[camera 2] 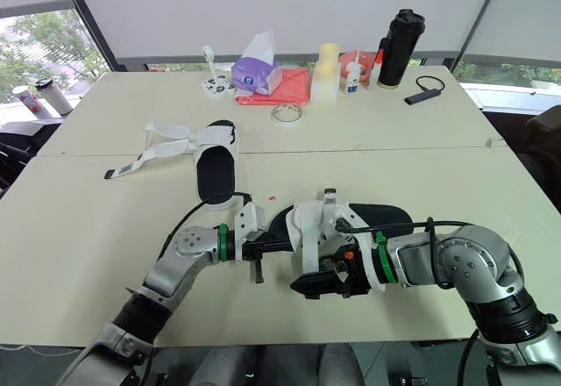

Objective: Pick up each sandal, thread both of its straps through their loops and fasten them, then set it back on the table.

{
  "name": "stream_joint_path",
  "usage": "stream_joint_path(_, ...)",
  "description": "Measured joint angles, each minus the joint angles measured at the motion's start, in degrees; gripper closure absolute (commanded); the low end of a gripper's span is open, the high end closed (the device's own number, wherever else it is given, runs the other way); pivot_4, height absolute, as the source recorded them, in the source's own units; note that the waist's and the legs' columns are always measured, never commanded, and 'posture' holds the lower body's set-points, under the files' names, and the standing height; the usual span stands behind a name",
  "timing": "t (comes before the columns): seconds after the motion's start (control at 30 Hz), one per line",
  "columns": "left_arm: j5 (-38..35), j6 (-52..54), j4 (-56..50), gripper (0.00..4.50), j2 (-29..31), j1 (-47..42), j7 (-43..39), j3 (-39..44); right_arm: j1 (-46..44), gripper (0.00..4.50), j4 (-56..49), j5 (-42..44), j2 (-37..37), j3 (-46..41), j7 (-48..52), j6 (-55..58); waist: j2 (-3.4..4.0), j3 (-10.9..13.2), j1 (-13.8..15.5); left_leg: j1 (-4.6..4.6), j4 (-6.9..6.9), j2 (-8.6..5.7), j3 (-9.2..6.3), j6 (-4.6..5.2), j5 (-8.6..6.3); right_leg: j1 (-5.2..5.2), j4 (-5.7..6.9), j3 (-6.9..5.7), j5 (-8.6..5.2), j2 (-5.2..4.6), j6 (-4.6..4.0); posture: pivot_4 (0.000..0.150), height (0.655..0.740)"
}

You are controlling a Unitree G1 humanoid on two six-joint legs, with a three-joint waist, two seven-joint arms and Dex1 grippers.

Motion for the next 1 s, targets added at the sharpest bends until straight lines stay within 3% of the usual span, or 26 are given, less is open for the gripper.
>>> stream_joint_path(0.13,0.87,-1.18,0.39,4.50,0.01,-0.12,0.30,-0.09,-0.37,4.37,0.03,-0.10,0.36,-0.78,-0.47,0.79,0.00,0.00,0.01,0.00,0.00,-0.01,0.00,0.00,0.00,0.00,0.00,0.00,0.00,0.00,0.00,0.150,0.7400)
stream_joint_path(0.17,0.88,-1.20,0.47,4.50,0.00,-0.17,0.35,-0.09,-0.62,4.45,0.07,-0.11,0.38,-0.98,-0.50,0.89,0.00,0.00,0.01,0.00,0.01,-0.01,0.00,0.00,0.00,0.00,0.01,0.00,0.00,0.02,0.00,0.150,0.7400)
stream_joint_path(0.6,1.87,-2.01,2.40,4.50,-0.06,-1.25,0.46,-1.16,-15.05,4.45,5.74,-0.41,-2.17,-4.08,6.37,4.17,0.03,-0.05,0.10,0.05,0.04,0.00,-0.01,0.00,0.00,0.08,0.00,0.00,0.01,0.03,-0.03,0.150,0.7400)
stream_joint_path(1.0,2.01,-2.12,2.53,4.50,-0.17,-1.36,0.77,-1.37,-23.18,4.45,16.23,-7.35,0.66,-1.16,12.80,4.34,0.06,-0.08,0.13,0.06,0.04,-0.01,-0.04,-0.01,0.00,0.10,-0.03,0.00,0.01,0.02,-0.04,0.150,0.7400)
